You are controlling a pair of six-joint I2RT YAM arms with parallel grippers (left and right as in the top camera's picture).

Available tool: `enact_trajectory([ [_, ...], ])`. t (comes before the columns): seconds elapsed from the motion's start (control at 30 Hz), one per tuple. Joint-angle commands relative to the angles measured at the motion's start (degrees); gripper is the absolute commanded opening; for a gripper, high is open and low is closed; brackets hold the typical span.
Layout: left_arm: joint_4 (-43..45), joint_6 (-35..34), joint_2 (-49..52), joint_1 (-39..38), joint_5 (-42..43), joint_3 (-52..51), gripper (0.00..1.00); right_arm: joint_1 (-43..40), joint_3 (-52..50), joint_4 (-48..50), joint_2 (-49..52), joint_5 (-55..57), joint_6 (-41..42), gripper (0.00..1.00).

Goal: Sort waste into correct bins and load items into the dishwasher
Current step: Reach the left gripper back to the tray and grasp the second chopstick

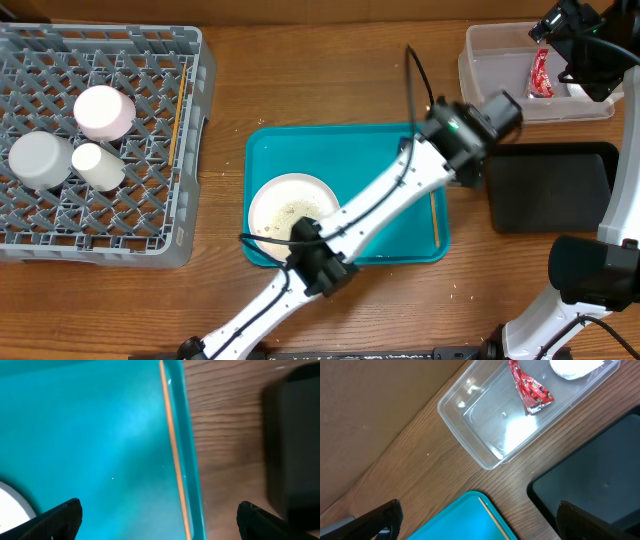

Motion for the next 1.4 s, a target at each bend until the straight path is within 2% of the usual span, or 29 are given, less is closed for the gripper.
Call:
enact_trajectory([
  [0.0, 1.31, -5.7, 4.26, -0.31, -6.99, 0.09, 0.99, -0.04, -0.11, 0.17, 0.28, 0.52, -0.2, 1.0],
  [0.43, 6.67, -8.02, 12.2, -0.07, -7.3, 0.09, 0.88, -0.04, -0.11, 0.17, 0.28, 0.52, -0.2, 1.0],
  [0.77, 6.97, -8.02, 14.12, -0.04, -7.21, 0.04, 0.72, -0.04, -0.11, 0.17, 0.28, 0.52, -0.2, 1.0],
  [0.83, 6.95, -8.04, 14.12, -0.04, -7.19, 0.04, 0.66, -0.04, -0.11, 0.17, 0.28, 0.52, -0.2, 1.0],
  [1.07, 6.82, -8.02, 14.12, 0.0, -6.8, 0.04, 0.65, -0.04, -0.11, 0.17, 0.28, 0.52, -0.2, 1.0],
  [1.2, 6.49, -8.04, 14.12, 0.0, -6.58, 0.04, 0.52, -0.04, -0.11, 0.17, 0.28, 0.52, -0.2, 1.0],
  [1.37, 6.54, -8.07, 14.19, -0.15, -6.54, -1.46, 0.44, -0.04, -0.11, 0.17, 0.28, 0.52, -0.2, 1.0],
])
